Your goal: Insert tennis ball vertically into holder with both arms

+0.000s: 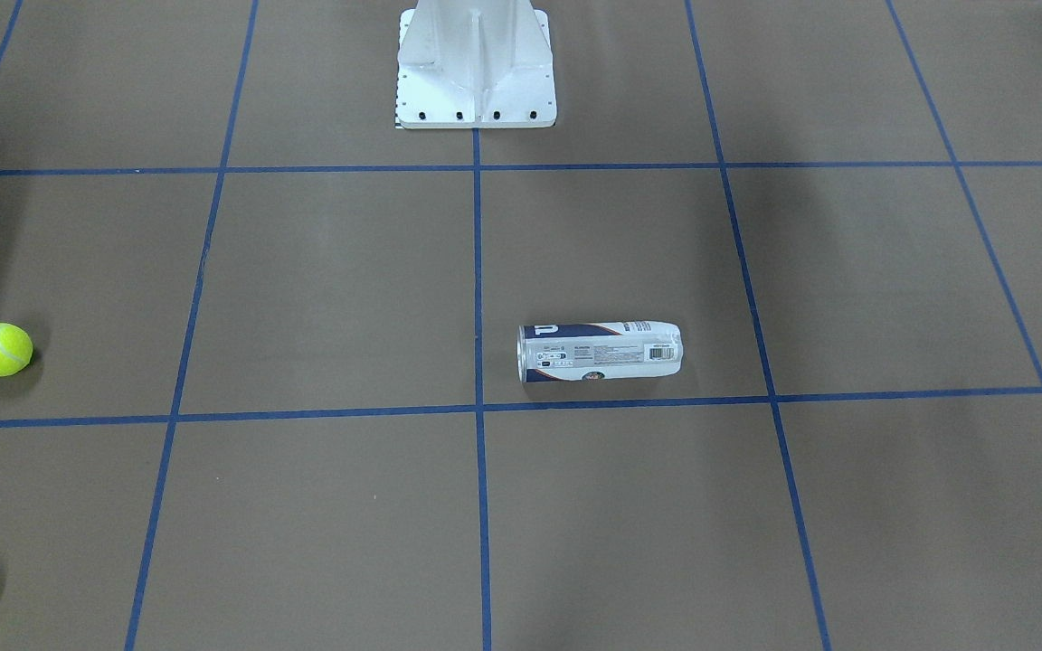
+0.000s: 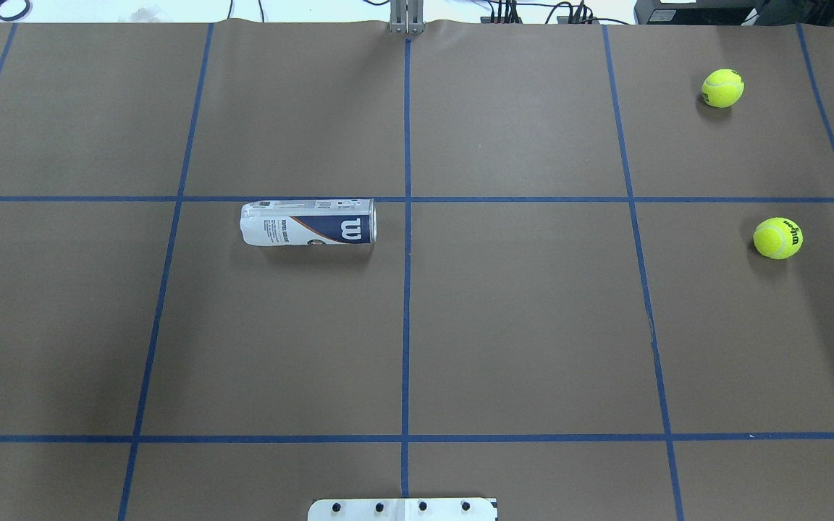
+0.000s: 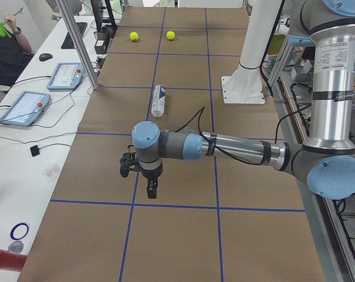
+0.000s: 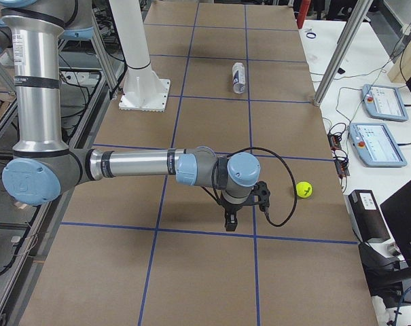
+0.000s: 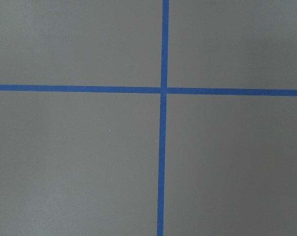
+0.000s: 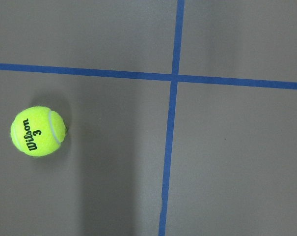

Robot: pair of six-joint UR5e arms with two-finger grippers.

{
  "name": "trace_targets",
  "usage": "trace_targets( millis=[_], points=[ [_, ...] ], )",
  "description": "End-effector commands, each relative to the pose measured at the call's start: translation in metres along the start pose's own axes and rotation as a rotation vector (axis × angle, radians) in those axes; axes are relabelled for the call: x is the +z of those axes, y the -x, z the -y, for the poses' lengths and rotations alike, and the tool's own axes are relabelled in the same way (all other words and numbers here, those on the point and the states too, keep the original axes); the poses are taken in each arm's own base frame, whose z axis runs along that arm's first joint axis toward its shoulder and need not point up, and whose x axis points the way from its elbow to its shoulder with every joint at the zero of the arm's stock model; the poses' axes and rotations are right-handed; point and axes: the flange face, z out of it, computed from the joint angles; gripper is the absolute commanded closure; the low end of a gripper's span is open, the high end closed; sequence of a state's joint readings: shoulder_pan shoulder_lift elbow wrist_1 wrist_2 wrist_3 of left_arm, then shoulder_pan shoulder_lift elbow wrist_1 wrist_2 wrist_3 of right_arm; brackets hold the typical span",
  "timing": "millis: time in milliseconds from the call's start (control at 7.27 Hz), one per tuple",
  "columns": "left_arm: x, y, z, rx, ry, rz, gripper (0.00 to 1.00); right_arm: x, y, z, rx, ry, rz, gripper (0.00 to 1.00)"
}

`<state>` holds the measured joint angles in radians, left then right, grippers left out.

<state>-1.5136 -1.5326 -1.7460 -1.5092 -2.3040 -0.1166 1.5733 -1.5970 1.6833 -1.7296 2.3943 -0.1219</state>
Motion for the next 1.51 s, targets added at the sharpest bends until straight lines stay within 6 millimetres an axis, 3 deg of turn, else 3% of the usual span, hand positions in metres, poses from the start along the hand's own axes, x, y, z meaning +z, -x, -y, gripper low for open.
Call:
trace_targets(
  millis=[0,413,688,826,963,1101,1239,1376],
  points=[
    [0.0,0.0,0.0,-0.001,0.001,0.0,0.0,0.001,-0.002,0.0,0.003,0.003,-0.002,0.0],
    [-0.009,-0.011,0.013,0.017,-0.019,0.001,0.0,-0.001,0.0,0.001,-0.001,-0.002,-0.003,0.0],
    [-0.031,-0.036,0.045,0.04,-0.052,-0.004,0.0,-0.004,0.004,0.005,-0.01,-0.009,0.001,0.0],
    [-0.058,-0.066,0.077,0.049,-0.058,-0.002,0.0,-0.004,0.004,0.005,-0.008,-0.009,0.001,0.0],
    [-0.095,-0.116,0.11,0.078,-0.067,-0.007,0.0,-0.005,0.004,0.006,-0.009,-0.01,0.001,0.0],
    [-0.119,-0.175,0.126,0.154,-0.089,-0.02,0.0,-0.004,0.004,0.006,-0.008,-0.009,0.001,0.0],
    [-0.113,-0.229,0.131,0.244,-0.082,-0.042,0.0,-0.004,0.003,0.006,-0.007,-0.008,0.001,0.0],
    [-0.106,-0.302,0.135,0.35,-0.068,-0.069,0.0,-0.002,0.002,0.005,-0.001,-0.005,0.001,0.0]
  ],
)
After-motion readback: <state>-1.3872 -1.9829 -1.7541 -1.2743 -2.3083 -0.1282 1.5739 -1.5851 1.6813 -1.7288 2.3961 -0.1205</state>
